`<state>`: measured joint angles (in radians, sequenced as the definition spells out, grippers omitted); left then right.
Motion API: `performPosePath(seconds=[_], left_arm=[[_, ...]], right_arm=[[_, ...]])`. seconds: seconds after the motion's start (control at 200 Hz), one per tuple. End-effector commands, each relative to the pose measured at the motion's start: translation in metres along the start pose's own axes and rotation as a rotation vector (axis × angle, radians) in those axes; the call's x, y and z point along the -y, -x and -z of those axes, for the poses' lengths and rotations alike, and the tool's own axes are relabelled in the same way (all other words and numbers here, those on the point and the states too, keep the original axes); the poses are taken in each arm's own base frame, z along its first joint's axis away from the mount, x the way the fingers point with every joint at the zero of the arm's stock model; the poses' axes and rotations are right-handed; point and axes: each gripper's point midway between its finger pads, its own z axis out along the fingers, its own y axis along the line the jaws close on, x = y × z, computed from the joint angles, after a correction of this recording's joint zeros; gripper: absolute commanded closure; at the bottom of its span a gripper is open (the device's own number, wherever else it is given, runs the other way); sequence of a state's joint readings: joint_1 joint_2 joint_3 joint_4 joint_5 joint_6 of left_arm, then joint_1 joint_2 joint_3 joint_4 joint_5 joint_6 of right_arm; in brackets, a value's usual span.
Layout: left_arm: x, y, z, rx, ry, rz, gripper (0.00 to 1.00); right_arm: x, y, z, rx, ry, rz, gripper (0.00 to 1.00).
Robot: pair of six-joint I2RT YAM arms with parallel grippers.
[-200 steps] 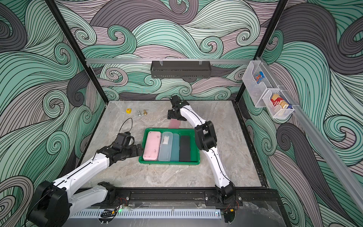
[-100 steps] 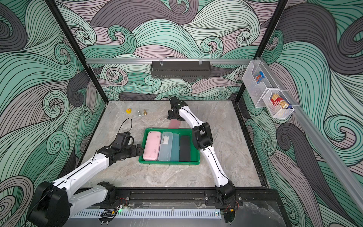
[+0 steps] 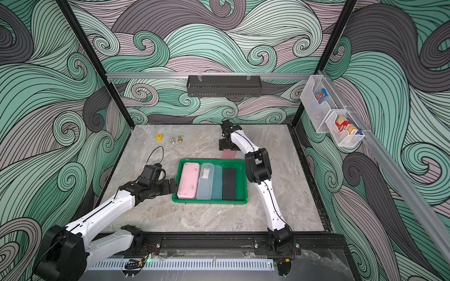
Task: Put the pencil case into the storage box
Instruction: Pick up the pencil case from the center of the board.
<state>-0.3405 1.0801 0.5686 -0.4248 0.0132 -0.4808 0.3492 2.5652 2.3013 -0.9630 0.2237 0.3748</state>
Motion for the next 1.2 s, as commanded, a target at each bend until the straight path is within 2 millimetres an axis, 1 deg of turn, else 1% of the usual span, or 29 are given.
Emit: performPosePath(seconds=[0.0,0.055,0.29,0.395,0.54,0.615,0.7,0.78,0.851,0.986,1.031,1.111,1.196], left_arm=[[0.000,0.001,0.001,0.005,-0.016,0.005,0.01],[0.000,0.000,0.001,0.004,-0.016,0.005,0.01],[0.000,0.000,0.000,-0.003,-0.017,0.006,0.01],[0.001,0.000,-0.001,-0.010,-0.019,0.003,0.01],[0.003,-0.001,-0.002,-0.034,-0.022,0.000,0.01],[0.005,-0.003,-0.003,-0.055,-0.022,0.001,0.01],[0.006,-0.004,-0.004,-0.073,-0.023,0.005,0.01],[0.006,-0.004,-0.005,-0.074,-0.026,0.005,0.01],[0.005,-0.004,-0.004,-0.069,-0.025,0.006,0.01],[0.004,-0.004,-0.003,-0.064,-0.020,0.005,0.01],[0.004,-0.004,-0.003,-0.064,-0.019,0.003,0.01],[0.004,-0.004,-0.003,-0.066,-0.018,0.003,0.01],[0.003,-0.004,-0.003,-0.067,-0.016,0.002,0.01]], right_arm=[[0.036,-0.008,0.008,-0.043,-0.060,0.033,0.01],[0.046,-0.010,0.009,-0.056,-0.070,0.038,0.01],[0.109,-0.028,0.006,-0.133,-0.105,-0.016,0.01],[0.132,-0.032,0.008,-0.146,-0.109,-0.040,0.01],[0.154,-0.040,0.008,-0.167,-0.105,-0.063,0.01],[0.161,-0.048,0.007,-0.188,-0.104,-0.057,0.01],[0.163,-0.055,0.006,-0.194,-0.081,-0.062,0.01],[0.158,-0.059,0.005,-0.189,-0.014,-0.069,0.01],[0.154,-0.064,0.003,-0.195,0.014,-0.058,0.04],[0.154,-0.078,-0.005,-0.228,0.021,-0.041,0.08],[0.154,-0.082,-0.007,-0.234,0.030,-0.043,0.10],[0.153,-0.086,-0.008,-0.229,0.052,-0.057,0.20],[0.155,-0.088,-0.004,-0.208,0.054,-0.067,0.24]])
